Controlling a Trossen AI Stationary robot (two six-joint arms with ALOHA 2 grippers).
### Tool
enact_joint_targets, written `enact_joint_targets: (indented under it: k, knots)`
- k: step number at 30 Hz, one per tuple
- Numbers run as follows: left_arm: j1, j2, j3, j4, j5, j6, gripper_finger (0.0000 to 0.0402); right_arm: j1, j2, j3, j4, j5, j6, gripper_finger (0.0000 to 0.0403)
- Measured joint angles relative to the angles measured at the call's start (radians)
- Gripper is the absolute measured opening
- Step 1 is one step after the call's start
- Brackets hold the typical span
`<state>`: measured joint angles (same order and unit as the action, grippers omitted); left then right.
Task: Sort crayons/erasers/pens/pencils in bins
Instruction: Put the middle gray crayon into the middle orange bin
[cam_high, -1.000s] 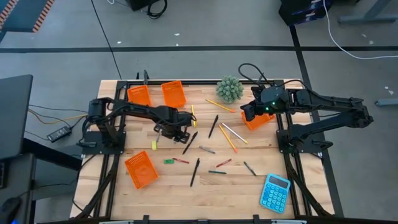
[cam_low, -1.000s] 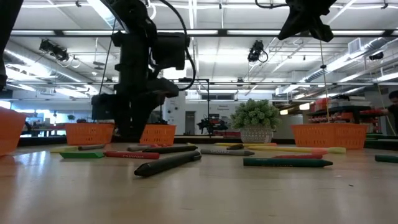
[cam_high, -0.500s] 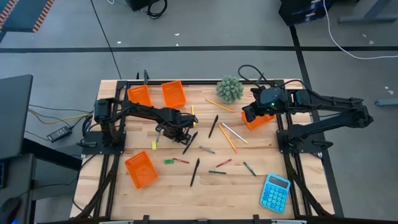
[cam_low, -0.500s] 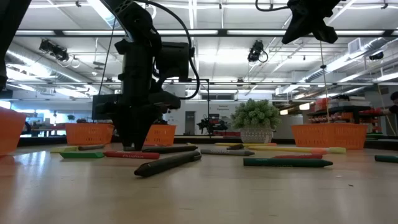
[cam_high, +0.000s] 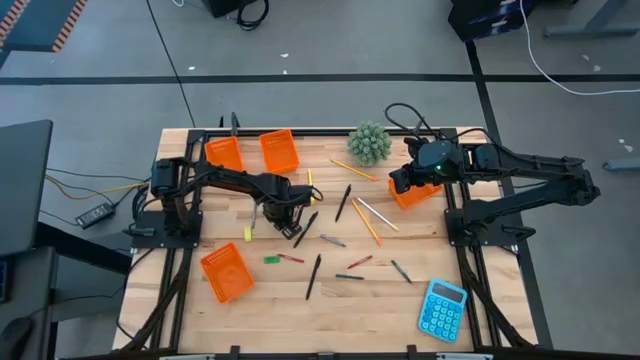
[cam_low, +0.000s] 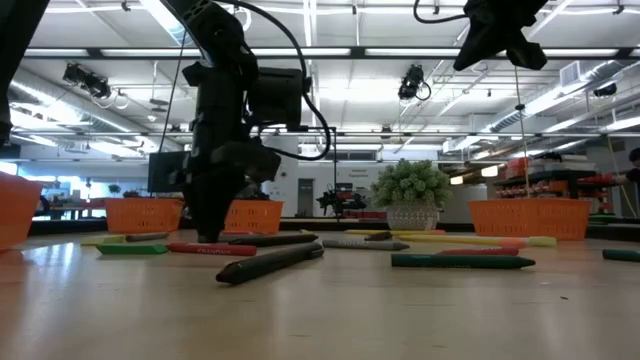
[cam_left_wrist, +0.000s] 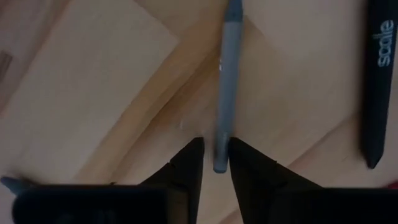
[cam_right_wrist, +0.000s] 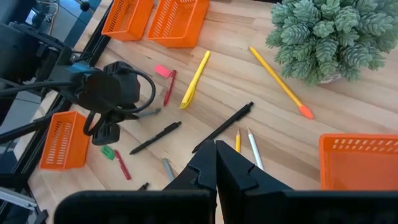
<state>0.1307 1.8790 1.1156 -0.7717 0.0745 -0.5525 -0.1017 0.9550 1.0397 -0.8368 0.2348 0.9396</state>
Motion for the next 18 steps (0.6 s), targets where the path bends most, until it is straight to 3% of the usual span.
enact_joint_targets:
  k: [9,18]
  knots:
    - [0.000,0.001,0.000,-0.009,-0.001,0.052,0.0032,0.000,0.000,0.000,0.000,0.057,0.000,0.0008]
    - [0.002,-0.023,-0.004,-0.007,0.012,0.086,0.0047,0.000,0.000,0.000,0.000,0.086,-0.001,0.0008]
